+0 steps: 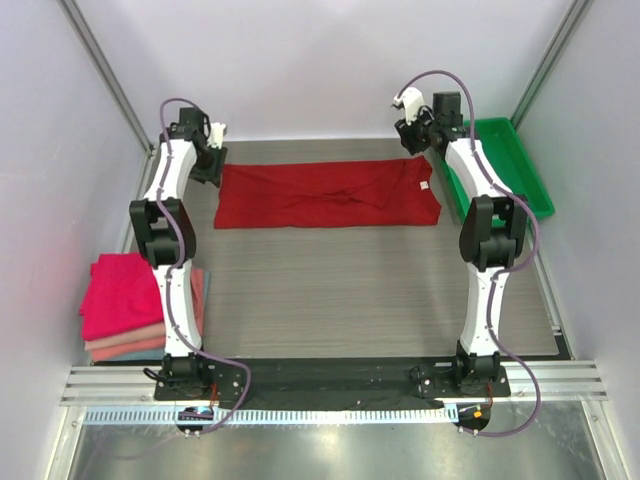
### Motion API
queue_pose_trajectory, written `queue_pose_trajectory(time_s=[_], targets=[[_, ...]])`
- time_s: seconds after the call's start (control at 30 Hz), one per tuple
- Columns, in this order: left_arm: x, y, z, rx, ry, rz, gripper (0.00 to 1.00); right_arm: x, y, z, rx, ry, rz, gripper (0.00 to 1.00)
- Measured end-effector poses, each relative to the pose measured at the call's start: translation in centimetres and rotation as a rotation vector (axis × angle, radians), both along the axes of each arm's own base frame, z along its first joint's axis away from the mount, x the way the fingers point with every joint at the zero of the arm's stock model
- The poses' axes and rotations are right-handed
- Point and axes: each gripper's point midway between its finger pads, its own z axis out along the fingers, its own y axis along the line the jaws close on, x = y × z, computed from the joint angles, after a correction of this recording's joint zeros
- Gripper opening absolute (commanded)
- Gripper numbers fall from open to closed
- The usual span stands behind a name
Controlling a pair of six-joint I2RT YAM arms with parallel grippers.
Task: Fold and stack the t-shirts
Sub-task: Fold the tshirt
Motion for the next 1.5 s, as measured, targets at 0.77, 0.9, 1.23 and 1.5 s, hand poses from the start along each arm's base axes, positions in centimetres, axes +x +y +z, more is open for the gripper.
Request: queue_pose_trajectory(time_s=[0.77, 0.9, 1.23, 1.5], targets=[[-4.5, -6.0, -6.2, -0.067, 0.212, -0.153, 0.34, -11.1, 6.1, -9.7, 0.221, 0.547, 0.166, 0.49], [-4.5, -5.9, -6.2, -0.061, 0.212, -0.151, 0.34, -12.0, 7.0, -10.2, 0.197, 0.571, 0.202, 0.5], [-4.5, -6.0, -6.2, -0.057, 0.212, -0.152, 0.34, -12.8, 7.1, -11.9, 0.148, 0.608, 0.22, 0.51], [-4.5, -6.1, -6.2, -0.041, 0.212, -0.153, 0.34, -12.8, 6.6, -13.1, 0.111, 0.621, 0.207, 0.45]])
